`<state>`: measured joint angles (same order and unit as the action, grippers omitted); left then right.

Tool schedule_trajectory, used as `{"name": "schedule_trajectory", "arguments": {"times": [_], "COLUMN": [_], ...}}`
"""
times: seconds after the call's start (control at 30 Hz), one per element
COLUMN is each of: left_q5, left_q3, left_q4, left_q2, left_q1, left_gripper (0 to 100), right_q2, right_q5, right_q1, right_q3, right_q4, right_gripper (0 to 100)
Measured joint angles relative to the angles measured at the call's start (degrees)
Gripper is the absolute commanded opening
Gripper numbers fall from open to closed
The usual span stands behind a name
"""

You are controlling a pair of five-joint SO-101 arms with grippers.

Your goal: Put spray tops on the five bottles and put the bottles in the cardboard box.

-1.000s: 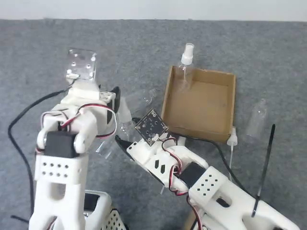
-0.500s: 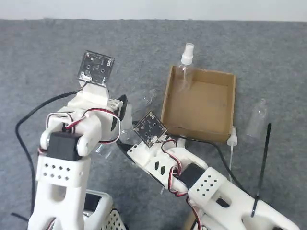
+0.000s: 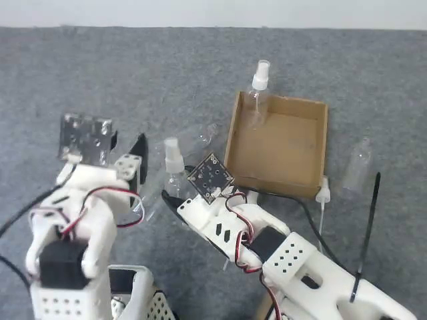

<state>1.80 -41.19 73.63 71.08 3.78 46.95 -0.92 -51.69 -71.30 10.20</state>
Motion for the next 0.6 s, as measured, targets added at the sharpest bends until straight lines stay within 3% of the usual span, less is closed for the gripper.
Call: {"name": "schedule_trajectory", "arguments": {"times": [0.37,0.6], "left_q5": [-1.2,-1.2], "left_q3": [-21.5,-25.6], "left_q4": [-11.1,-12.0], "left_q2": [7.7,12.4], "left_q1": [0.0,-4.2], "left_gripper": [15,15], "right_q2": [0.0,0.0], "right_q5": [0.0,0.0], "right_q1": [1.5,9.8], "right_q3": [0.1,7.9], "right_q4": [0.5,7.5], "right_gripper": [0.6,0.6]}}
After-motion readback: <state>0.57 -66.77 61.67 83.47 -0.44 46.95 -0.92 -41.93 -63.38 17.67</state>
